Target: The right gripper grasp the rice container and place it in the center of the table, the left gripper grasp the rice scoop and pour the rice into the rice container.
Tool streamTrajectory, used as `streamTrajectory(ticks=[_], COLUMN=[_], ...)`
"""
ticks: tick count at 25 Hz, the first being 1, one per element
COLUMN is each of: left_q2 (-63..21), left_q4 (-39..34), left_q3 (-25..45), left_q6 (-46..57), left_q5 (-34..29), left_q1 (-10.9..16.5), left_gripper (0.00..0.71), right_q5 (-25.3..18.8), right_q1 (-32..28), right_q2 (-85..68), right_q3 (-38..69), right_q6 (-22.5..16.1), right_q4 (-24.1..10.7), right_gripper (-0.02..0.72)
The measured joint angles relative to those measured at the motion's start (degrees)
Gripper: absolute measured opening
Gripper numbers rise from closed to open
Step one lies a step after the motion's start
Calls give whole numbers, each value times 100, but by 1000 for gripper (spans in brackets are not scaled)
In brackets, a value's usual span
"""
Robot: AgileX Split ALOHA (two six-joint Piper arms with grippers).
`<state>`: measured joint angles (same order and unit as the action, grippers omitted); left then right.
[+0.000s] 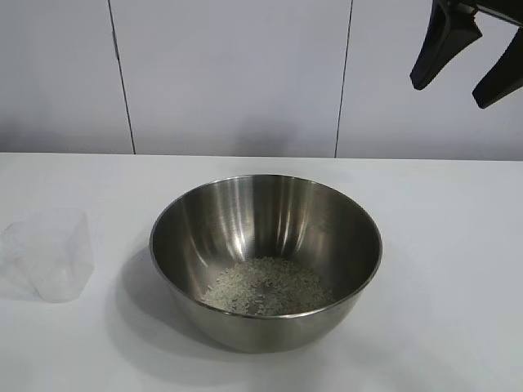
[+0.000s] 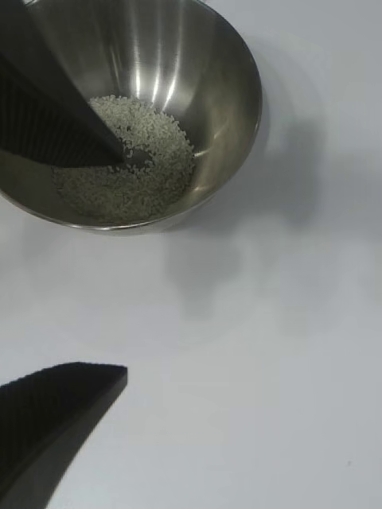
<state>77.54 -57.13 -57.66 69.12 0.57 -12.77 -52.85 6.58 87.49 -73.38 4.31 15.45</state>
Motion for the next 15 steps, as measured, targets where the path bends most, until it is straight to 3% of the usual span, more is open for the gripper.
streamTrajectory(ticks=[4, 7, 15], left_q2=[-15, 3, 31], left_q4=[-366, -406, -1032], left_q3=[-267, -413, -514], left_q6=[328, 358, 347], left_q5=[-376, -382, 247], left_q1=[-556, -797, -879], left_gripper=[423, 423, 423], right_q5=[10, 10, 10], right_q1=[0, 0, 0], right_q2=[0, 0, 0], right_q3=[0, 0, 0], right_q6=[5, 5, 5], right_q4=[0, 0, 0], right_gripper=[483, 483, 483])
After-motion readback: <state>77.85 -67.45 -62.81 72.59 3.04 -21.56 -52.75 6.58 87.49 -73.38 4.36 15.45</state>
